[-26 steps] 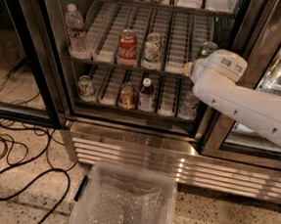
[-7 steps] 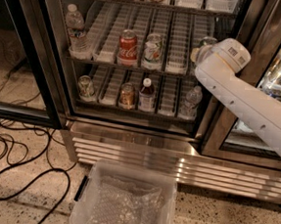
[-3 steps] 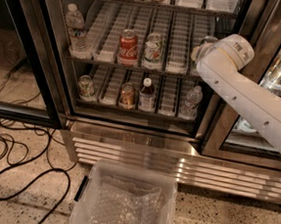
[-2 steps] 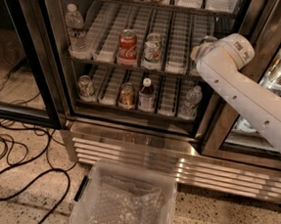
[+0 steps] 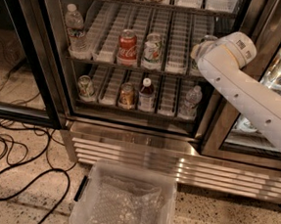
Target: Pick green can from middle shelf of fridge
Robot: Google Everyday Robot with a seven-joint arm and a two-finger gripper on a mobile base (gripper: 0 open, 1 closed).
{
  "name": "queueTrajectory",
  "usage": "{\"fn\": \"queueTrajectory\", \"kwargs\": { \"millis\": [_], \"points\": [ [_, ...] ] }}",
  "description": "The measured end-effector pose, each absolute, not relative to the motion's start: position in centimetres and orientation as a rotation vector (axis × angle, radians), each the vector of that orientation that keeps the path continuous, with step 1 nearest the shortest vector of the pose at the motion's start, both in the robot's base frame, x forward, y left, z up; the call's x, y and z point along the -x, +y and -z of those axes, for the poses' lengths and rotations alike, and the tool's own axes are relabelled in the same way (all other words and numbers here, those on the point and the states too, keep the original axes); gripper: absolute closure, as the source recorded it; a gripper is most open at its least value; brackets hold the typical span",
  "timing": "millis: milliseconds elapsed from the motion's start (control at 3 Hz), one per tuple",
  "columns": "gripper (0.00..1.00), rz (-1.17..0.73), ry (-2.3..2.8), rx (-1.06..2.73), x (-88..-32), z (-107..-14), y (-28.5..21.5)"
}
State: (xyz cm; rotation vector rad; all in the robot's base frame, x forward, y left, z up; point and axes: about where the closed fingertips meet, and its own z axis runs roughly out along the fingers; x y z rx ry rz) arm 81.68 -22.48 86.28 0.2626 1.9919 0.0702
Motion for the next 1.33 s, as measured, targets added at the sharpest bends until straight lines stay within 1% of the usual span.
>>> {"fn": "queueTrajectory", "kwargs": {
  "millis": [333,1000,1333],
  "points": [
    [1.0,-0.097,1.988,-0.271,-81.7,-86.9,-22.3],
    [1.0,-0.31,1.937,-0.336,-81.9,-92.8,-21.2],
    [1.0,-0.325,1.94,-0.341,-81.9,-92.8,-21.0]
  ]
}}
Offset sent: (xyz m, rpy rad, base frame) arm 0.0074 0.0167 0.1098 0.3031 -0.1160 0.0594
